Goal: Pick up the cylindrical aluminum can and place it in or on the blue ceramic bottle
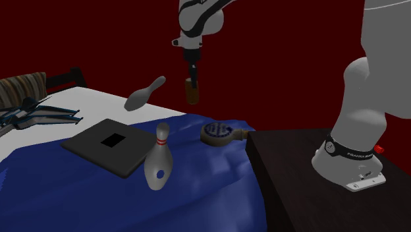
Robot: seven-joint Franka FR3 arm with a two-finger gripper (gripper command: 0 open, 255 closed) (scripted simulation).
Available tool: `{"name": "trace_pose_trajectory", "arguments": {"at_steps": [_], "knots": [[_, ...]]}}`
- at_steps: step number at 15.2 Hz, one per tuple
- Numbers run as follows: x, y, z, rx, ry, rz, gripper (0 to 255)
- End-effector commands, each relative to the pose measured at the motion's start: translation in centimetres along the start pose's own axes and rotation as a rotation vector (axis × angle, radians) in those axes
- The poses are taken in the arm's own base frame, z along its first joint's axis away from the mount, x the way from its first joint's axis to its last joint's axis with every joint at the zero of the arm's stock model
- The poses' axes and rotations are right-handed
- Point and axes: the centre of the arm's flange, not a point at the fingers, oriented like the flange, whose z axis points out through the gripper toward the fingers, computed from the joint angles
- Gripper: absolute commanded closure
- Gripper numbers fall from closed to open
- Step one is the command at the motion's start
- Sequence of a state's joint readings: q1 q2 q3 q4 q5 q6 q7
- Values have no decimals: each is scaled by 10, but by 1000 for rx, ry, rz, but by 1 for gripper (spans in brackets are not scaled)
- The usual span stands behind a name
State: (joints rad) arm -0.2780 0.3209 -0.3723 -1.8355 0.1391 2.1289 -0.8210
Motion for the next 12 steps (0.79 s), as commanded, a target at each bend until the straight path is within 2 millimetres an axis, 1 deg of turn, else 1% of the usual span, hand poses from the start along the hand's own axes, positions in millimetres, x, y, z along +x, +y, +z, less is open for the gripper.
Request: {"name": "trace_pose_trajectory", "arguments": {"at_steps": [1,11,12], "knots": [[-25,-11,-6,1,1,-1,255],[-145,-62,-28,1,1,-1,255],[-145,-62,-23,1,1,-1,255]]}}
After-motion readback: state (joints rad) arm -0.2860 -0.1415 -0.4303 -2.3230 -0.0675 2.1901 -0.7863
